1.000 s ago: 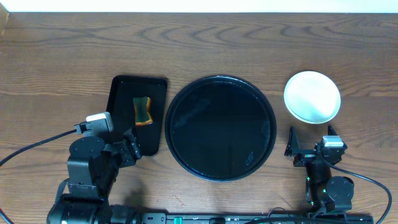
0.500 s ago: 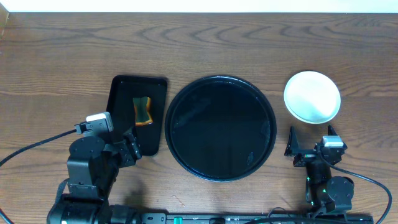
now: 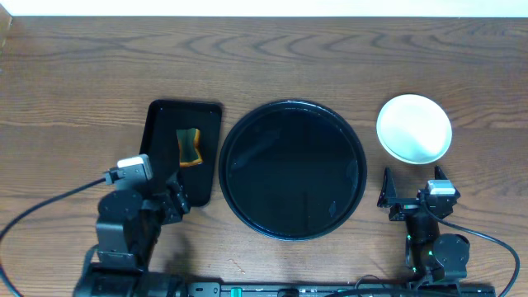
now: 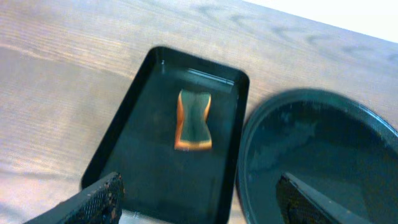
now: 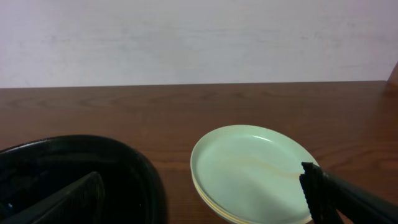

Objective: Clean dirty plates on tray and stack at the side

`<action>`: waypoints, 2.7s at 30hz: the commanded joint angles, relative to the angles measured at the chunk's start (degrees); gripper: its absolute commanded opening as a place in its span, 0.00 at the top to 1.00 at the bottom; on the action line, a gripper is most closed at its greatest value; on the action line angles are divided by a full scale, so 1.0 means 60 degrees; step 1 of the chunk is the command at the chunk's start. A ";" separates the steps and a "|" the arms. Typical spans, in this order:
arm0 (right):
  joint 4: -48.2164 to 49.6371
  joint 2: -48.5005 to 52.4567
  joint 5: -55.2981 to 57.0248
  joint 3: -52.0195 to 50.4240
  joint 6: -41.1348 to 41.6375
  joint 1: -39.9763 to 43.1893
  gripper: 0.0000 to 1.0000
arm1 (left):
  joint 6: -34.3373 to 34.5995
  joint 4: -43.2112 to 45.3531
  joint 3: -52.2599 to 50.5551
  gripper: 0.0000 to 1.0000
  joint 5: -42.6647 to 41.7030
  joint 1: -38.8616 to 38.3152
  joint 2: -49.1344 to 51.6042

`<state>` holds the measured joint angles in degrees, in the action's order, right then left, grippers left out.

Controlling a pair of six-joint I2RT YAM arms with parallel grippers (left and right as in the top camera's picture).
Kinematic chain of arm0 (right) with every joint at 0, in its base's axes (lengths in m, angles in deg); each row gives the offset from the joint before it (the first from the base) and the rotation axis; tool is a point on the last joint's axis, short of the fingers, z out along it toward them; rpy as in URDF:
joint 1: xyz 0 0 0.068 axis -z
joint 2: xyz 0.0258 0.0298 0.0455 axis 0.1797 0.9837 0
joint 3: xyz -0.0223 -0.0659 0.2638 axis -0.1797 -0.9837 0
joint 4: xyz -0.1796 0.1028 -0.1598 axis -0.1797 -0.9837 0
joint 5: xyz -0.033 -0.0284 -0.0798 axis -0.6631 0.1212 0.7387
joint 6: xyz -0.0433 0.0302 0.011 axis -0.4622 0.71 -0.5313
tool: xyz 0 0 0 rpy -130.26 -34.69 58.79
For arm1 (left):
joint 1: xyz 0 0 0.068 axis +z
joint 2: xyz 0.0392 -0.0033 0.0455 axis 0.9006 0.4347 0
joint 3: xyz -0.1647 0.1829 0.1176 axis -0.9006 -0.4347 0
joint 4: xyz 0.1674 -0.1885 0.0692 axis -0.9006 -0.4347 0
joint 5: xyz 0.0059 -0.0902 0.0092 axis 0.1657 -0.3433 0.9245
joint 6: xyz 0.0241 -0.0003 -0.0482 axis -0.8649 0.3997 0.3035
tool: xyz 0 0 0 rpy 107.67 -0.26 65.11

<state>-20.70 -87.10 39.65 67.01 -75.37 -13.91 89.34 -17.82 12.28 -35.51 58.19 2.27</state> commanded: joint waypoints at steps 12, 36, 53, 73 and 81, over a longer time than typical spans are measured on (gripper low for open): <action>-0.0040 -0.0062 -0.0076 -0.0011 -0.0193 0.0098 0.01 | 0.0051 0.6754 -0.6113 0.21 0.0138 0.0124 -0.4211; -0.0040 -0.0055 -0.0076 -0.0011 -0.0193 0.0098 0.01 | -0.0747 0.6393 -0.6779 0.21 -0.0463 0.0477 -0.4768; -0.0040 -0.0055 -0.0076 -0.0011 -0.0193 0.0098 0.01 | -0.0747 0.6393 -0.6779 0.21 -0.0463 0.0477 -0.4750; -0.0040 -0.0055 -0.0076 -0.0011 -0.0193 0.0098 0.01 | -0.0747 0.6393 -0.6779 0.21 -0.0463 0.0477 -0.4750; -0.0040 -0.0055 -0.0076 -0.0011 -0.0193 0.0098 0.01 | -0.0747 0.6393 -0.6779 0.21 -0.0463 0.0477 -0.4750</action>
<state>-20.76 -87.12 39.43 67.01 -75.70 -13.91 86.24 23.10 -27.63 -38.65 60.77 -25.88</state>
